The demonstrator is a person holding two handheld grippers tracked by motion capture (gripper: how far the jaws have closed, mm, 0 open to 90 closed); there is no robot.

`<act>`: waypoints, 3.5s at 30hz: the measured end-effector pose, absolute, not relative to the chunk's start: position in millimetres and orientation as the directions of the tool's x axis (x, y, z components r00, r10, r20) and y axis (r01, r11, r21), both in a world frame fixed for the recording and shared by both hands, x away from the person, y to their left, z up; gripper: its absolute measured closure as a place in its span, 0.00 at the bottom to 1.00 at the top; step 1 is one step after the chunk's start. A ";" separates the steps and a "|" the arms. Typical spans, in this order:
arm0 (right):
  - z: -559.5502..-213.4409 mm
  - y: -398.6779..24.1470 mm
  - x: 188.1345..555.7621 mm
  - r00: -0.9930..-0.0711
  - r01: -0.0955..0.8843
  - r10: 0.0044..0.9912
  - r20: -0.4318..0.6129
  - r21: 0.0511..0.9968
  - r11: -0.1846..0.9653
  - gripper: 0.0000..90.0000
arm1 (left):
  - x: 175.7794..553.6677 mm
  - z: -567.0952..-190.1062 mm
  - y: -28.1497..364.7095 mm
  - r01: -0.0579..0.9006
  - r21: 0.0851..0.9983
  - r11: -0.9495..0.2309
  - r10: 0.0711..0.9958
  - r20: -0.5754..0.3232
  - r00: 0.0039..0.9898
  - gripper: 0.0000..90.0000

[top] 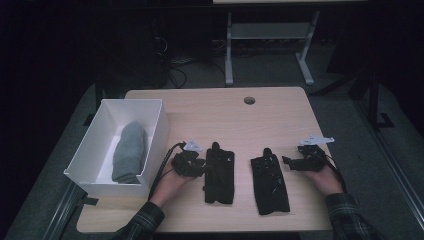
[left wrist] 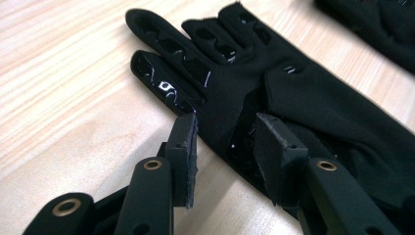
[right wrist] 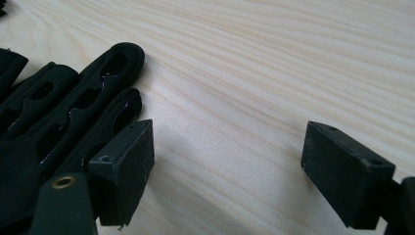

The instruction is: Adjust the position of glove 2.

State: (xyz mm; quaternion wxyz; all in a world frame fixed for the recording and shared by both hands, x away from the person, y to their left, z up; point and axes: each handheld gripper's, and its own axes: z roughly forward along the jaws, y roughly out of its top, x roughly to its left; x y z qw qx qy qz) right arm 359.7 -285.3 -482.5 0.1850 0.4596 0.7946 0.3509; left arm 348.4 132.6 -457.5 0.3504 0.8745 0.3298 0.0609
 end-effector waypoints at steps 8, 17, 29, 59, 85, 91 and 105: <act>-482.4 -285.0 359.6 -0.510 0.602 0.860 0.031 0.727 0.330 0.22 | 349.4 -460.7 130.4 0.529 0.640 -0.558 0.614 -0.110 0.781 0.78; -474.9 -283.6 352.0 -0.552 0.599 0.831 0.060 0.722 0.346 0.54 | 356.3 -459.7 136.3 0.573 0.636 -0.517 0.616 -0.188 0.765 0.97; -468.2 -276.4 301.0 -0.720 0.549 0.690 0.075 0.670 0.500 1.00 | 357.5 -446.5 145.5 0.585 0.674 -0.450 0.598 -0.259 0.758 0.98; -465.6 -222.2 296.5 -0.833 0.476 0.534 0.146 0.681 0.556 1.00 | 355.6 -430.7 142.4 0.587 0.718 -0.375 0.551 -0.336 0.763 0.98; -467.1 -168.5 305.0 -0.880 0.408 0.460 0.122 0.689 0.599 1.00 | 349.0 -412.2 133.4 0.561 0.750 -0.350 0.479 -0.372 0.795 0.98; -467.1 -151.0 307.7 -0.888 0.390 0.445 0.111 0.693 0.606 1.00 | 346.0 -412.1 124.1 0.552 0.748 -0.368 0.456 -0.372 0.808 0.98; -468.3 -127.9 309.8 -0.893 0.377 0.437 0.104 0.703 0.603 1.00 | 343.8 -425.5 96.2 0.541 0.720 -0.434 0.427 -0.364 0.827 0.98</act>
